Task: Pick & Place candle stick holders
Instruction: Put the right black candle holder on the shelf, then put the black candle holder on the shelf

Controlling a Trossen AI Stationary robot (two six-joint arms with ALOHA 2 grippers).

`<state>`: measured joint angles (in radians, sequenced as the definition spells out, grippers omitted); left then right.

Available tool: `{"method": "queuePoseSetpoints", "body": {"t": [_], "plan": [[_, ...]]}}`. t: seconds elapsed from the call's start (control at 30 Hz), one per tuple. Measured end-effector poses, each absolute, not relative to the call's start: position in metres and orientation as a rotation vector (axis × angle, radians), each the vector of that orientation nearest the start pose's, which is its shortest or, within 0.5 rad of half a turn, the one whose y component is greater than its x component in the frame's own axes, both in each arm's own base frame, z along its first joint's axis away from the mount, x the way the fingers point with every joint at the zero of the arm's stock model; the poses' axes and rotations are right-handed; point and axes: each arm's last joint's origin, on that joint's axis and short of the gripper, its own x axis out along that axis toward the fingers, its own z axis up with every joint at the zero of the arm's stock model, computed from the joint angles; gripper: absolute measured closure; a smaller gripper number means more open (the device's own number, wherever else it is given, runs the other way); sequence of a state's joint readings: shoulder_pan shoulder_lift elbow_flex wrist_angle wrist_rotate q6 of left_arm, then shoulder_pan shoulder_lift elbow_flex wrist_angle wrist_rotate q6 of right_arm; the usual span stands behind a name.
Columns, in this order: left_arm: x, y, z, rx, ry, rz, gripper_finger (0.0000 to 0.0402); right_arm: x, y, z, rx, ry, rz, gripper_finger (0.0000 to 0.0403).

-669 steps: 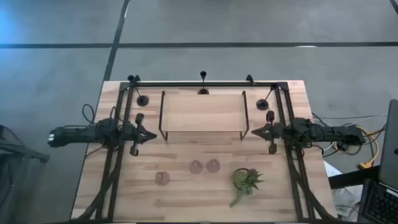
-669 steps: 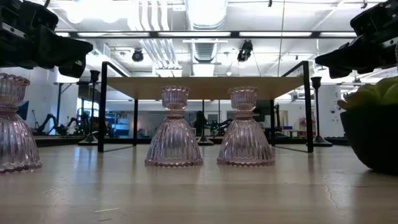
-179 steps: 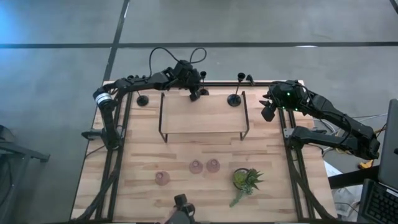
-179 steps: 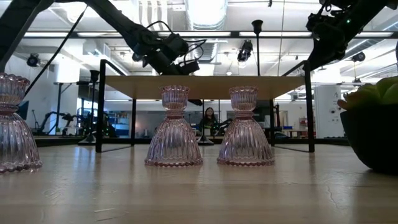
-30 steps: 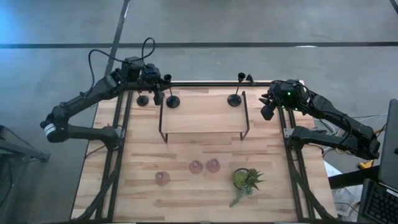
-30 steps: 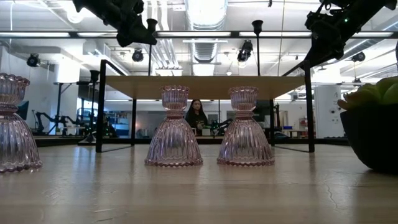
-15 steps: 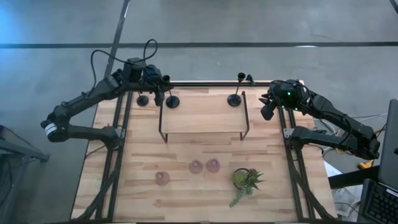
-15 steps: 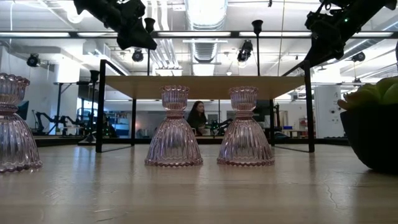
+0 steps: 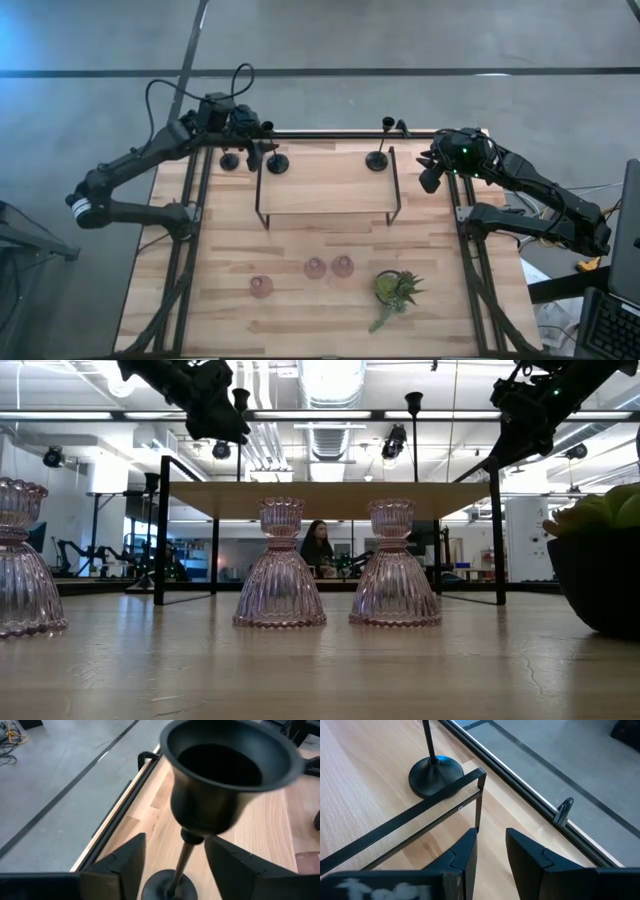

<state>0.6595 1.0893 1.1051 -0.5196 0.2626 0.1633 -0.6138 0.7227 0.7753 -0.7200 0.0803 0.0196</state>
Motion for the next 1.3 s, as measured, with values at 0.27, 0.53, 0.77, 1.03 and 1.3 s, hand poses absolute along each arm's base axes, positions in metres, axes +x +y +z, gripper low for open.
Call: {"method": "queuePoseSetpoints", "body": {"t": [0.27, 0.53, 0.77, 1.03, 1.3], "plan": [[0.17, 0.124, 0.367, -0.101, 0.58, 0.372, 0.0164, 0.113, -0.082, 0.291, 0.198, 0.65, -0.674, 0.0296], [0.148, 0.109, 0.373, -0.165, 0.739, 0.43, 0.0167, 0.113, -0.082, 0.291, 0.198, 0.65, -0.674, 0.031], [0.122, 0.096, 0.382, -0.222, 0.79, 0.646, 0.0168, 0.113, -0.082, 0.291, 0.202, 0.649, -0.675, 0.0319], [0.094, 0.081, 0.387, -0.272, 0.736, 0.865, 0.0168, 0.113, -0.082, 0.291, 0.203, 0.649, -0.676, 0.0309], [0.084, 0.074, 0.376, -0.382, 0.671, 0.943, 0.0168, 0.113, -0.082, 0.289, 0.206, 0.653, -0.675, 0.0298]]}}
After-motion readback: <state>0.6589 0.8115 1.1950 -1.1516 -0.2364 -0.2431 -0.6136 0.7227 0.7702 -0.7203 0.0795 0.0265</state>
